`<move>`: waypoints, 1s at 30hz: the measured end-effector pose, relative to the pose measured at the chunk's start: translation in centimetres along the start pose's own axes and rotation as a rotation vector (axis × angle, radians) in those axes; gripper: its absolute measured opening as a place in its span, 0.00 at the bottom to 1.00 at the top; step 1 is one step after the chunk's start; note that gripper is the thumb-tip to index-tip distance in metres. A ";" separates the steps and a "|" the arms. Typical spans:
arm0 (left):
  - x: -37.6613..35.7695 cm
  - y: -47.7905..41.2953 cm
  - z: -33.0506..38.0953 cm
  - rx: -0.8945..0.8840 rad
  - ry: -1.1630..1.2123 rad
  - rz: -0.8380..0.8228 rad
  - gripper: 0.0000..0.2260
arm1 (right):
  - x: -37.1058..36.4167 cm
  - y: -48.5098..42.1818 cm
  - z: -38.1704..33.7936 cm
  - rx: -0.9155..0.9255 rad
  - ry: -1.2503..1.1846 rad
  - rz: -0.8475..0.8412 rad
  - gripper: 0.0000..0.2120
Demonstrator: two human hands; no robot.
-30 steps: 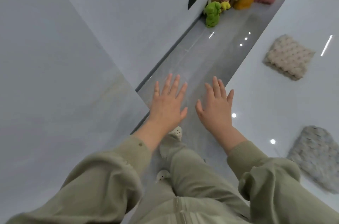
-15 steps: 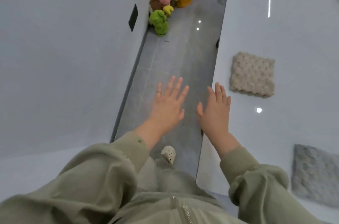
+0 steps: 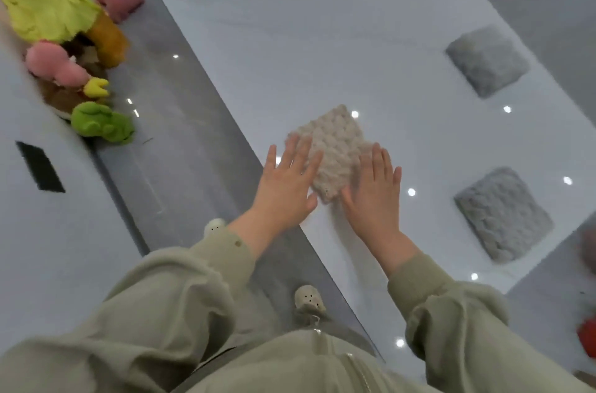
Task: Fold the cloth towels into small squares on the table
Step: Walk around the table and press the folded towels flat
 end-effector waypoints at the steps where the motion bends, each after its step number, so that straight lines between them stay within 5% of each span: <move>1: 0.2 -1.2 -0.6 -0.071 0.003 -0.015 0.33 | 0.0 -0.4 0.0 -0.065 -0.024 0.012 0.31; 7: 2.1 -7.3 -4.9 -0.376 0.340 -0.094 0.30 | -0.1 -0.1 -1.8 -0.393 -0.279 0.172 0.27; 14: 2.1 -11.7 -5.5 -0.247 0.817 -0.324 0.24 | -2.4 1.1 -3.1 -0.896 -0.865 0.453 0.27; 30: 1.4 -14.2 -2.1 -0.327 0.944 -0.450 0.29 | -2.6 -2.9 -3.4 -0.923 -0.978 0.702 0.36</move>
Point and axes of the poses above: each hand's wrist, its own y-axis away from the middle knuckle, its own x-axis out of the back of the hand, z = x × y, the point moved 3 cm from there along -y, towards the middle knuckle, and after that the axes turned 7 degrees about x, right-handed, at the moved point
